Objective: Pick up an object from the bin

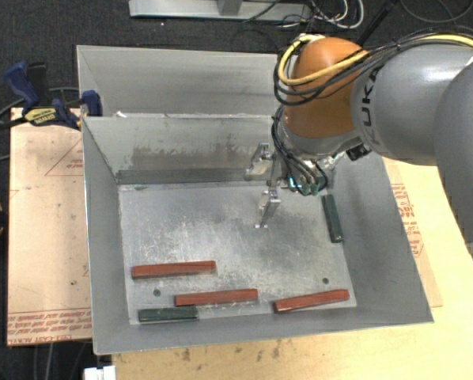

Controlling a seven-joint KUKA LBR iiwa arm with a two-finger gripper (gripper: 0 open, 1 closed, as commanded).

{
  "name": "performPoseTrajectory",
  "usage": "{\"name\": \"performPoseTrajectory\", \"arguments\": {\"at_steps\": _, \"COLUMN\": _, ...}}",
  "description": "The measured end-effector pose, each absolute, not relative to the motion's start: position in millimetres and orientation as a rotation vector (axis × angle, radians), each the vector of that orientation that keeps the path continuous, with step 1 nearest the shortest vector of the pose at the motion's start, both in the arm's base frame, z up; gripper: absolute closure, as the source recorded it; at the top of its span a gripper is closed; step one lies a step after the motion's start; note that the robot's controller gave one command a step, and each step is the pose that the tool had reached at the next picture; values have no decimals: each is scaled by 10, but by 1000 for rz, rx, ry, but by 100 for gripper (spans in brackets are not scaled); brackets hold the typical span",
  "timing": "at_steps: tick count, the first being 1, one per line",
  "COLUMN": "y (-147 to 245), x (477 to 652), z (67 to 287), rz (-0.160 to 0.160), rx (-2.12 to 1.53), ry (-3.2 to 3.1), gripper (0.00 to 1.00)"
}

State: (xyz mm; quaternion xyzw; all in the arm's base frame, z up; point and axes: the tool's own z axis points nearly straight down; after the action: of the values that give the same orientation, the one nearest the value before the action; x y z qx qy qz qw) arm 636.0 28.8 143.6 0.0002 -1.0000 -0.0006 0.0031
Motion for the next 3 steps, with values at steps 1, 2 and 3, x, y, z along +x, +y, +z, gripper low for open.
{"name": "performPoseTrajectory", "arguments": {"at_steps": 1, "y": 287, "x": 6379, "z": 1482, "rz": -2, "rx": 0, "ry": -3143, "gripper": 0}}
{"name": "performPoseTrajectory", "arguments": {"at_steps": 2, "y": 581, "x": 6124, "z": 1398, "rz": 2, "rx": 103, "ry": -3144, "gripper": 0}}
{"name": "performPoseTrajectory", "arguments": {"at_steps": 3, "y": 822, "x": 6053, "z": 1158, "rz": -4, "rx": 224, "ry": -3135, "gripper": 0}}
